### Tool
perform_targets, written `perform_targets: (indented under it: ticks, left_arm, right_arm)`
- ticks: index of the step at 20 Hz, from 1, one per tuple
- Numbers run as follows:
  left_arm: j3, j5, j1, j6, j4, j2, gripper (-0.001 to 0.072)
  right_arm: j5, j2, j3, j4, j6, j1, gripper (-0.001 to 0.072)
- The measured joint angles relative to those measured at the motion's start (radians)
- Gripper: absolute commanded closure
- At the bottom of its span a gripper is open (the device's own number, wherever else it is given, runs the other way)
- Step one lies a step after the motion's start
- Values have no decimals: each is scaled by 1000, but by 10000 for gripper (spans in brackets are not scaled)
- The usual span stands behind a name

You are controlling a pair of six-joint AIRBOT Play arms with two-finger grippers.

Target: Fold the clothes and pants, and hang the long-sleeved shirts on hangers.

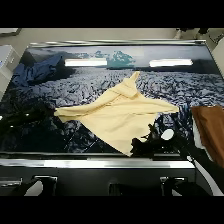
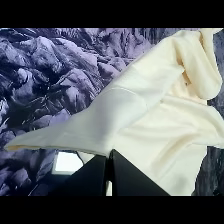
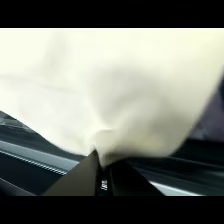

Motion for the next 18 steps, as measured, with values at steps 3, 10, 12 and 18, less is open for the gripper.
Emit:
perform_targets:
  ticks: [3,10,12,18]
  left_arm:
    - [87,29,0,61,-9,51,686]
    - [630,374,0,108,-30,245,686]
    - [769,450,0,106,-32,294,686]
    - [916,538,0,35,-27,417,686]
  right_arm:
    - [23,48,126,-114,-23,19,674]
    - [167,220,948,-951,125,30,672]
    - [160,261,1173,-1073,151,31,672]
    - [-29,365,1471,-1166,220,31,672]
